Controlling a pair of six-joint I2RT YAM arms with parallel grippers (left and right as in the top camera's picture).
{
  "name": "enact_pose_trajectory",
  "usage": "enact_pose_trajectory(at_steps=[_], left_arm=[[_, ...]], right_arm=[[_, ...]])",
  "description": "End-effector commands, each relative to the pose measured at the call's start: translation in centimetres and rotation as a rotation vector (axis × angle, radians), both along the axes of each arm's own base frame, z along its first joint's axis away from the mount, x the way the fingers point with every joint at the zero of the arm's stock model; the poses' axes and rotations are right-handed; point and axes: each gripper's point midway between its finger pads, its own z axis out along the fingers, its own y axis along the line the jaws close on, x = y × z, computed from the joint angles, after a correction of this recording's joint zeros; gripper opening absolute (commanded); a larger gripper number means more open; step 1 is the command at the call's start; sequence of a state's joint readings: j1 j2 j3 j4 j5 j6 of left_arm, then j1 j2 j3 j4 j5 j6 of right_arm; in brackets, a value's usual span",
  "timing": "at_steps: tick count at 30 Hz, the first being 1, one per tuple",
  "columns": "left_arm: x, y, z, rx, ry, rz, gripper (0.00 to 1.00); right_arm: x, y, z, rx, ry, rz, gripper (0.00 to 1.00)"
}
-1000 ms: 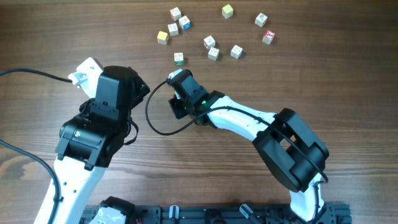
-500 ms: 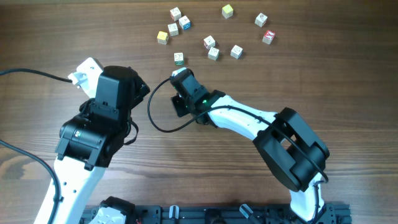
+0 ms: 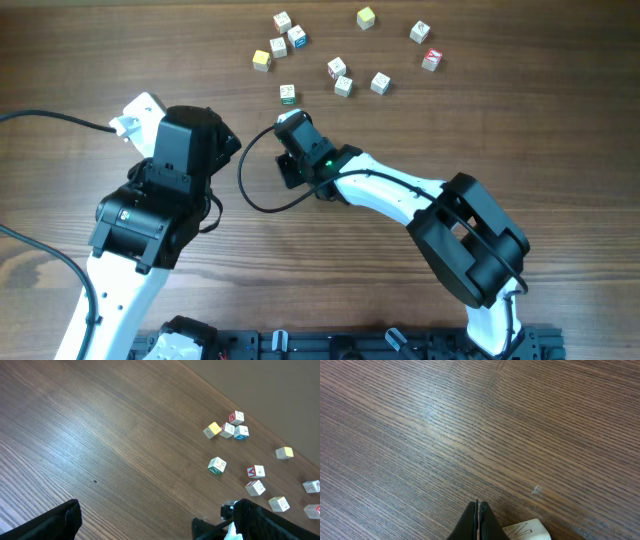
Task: Form a circle
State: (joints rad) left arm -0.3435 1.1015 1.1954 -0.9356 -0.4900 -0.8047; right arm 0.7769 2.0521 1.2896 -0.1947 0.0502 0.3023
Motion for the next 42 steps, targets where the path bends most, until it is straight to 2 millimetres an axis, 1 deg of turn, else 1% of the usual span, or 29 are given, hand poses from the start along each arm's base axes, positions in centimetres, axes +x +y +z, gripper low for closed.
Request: enact_pose_trajectory(at_steps=[1, 5, 11, 18, 22, 34, 42], left_arm=[[0.2, 0.5, 0.4, 0.020, -0.008, 0.009, 1.00], [0.2, 0.5, 0.4, 0.020, -0.008, 0.009, 1.00], [0.2, 0.5, 0.4, 0.020, -0.008, 0.009, 1.00], [0.2, 0.5, 0.4, 0.020, -0.008, 0.009, 1.00], [0.2, 0.5, 0.4, 0.020, -0.008, 0.009, 1.00], [0.2, 0.5, 0.4, 0.020, -0.008, 0.009, 1.00], [0.2, 0.5, 0.4, 0.020, -0.008, 0.009, 1.00]], right_arm=[[0.9, 0.0, 0.1, 0.000, -0.014, -0.027, 0.05], [0.8, 0.0, 0.0, 0.000, -0.013, -0.027, 0.05], [0.9, 0.1, 0.6, 0.007, -0.022, -0.027, 0.05], [1.7, 0.4, 1.2, 0.030, -0.057, -0.034, 0.04], [1.7, 0.4, 1.2, 0.029, -0.058, -0.035, 0.05], [1.4, -0.4, 0.7, -0.012, -0.044, -0.053, 0.05], [1.8, -0.1, 1.1, 0.007, -0.061, -0.053, 0.04]])
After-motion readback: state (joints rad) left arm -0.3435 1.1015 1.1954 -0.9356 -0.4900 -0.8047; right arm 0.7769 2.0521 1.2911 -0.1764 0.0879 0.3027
